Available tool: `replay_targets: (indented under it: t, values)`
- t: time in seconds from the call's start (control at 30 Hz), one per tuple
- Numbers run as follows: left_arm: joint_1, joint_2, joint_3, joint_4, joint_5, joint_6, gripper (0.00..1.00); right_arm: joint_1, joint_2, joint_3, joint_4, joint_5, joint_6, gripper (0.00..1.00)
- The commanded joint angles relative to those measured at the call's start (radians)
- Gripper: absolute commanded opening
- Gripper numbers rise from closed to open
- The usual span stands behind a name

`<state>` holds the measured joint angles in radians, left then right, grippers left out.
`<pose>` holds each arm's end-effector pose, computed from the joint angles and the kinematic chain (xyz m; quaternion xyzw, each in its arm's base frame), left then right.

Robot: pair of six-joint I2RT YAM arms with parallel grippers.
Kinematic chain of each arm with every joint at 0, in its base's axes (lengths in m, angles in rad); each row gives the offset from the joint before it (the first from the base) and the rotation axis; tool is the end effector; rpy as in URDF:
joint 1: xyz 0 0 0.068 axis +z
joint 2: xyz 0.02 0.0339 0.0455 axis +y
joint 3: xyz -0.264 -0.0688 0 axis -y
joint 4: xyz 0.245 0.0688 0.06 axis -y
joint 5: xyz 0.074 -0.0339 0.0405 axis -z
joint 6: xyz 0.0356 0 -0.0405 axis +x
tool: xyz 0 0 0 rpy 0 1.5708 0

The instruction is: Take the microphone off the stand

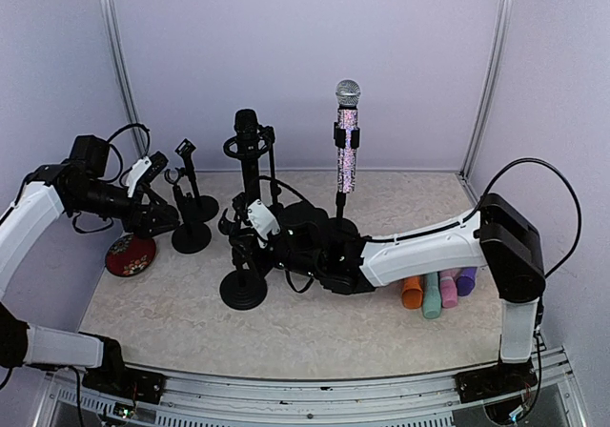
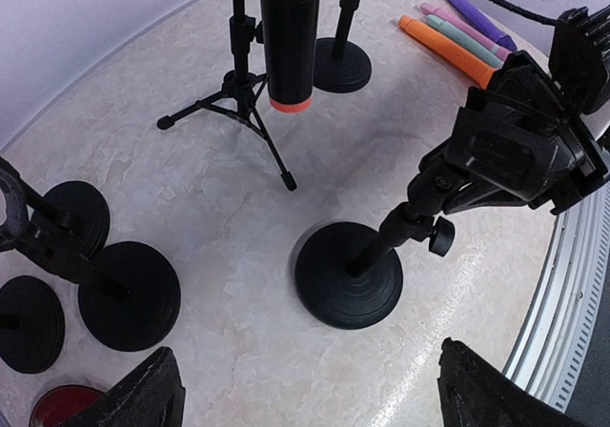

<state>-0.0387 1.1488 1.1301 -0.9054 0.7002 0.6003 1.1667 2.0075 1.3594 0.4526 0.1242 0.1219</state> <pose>0.2179 -0.0314 0.3290 0.3832 0.8114 -0.2298 0.3769 0.1890 0.4308 0.2314 -0.3507 0.6880 0.3422 0.5353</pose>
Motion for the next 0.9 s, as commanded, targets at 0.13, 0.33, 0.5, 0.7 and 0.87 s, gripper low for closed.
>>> replay_targets:
  t: [0.13, 0.33, 0.5, 0.7, 0.87]
  values:
    - [-0.066, -0.022, -0.049, 0.089, 0.014, -0.017, 0.89, 0.010, 0.081, 0.090, 0.128, -0.065, -0.025, 0.00]
    - [-0.171, -0.003, -0.142, 0.196, -0.073, -0.048, 0.88, 0.010, 0.037, 0.012, 0.098, -0.087, -0.035, 0.53]
    - [-0.191, 0.036, -0.170, 0.275, -0.076, -0.079, 0.87, 0.010, -0.094, -0.128, 0.112, -0.047, -0.034, 0.71]
    - [-0.243, 0.052, -0.215, 0.386, -0.043, -0.081, 0.87, 0.010, -0.265, -0.299, 0.100, 0.057, -0.006, 0.71]
    - [-0.257, 0.087, -0.247, 0.498, 0.029, -0.160, 0.83, 0.010, -0.374, -0.390, 0.050, 0.135, 0.057, 0.68]
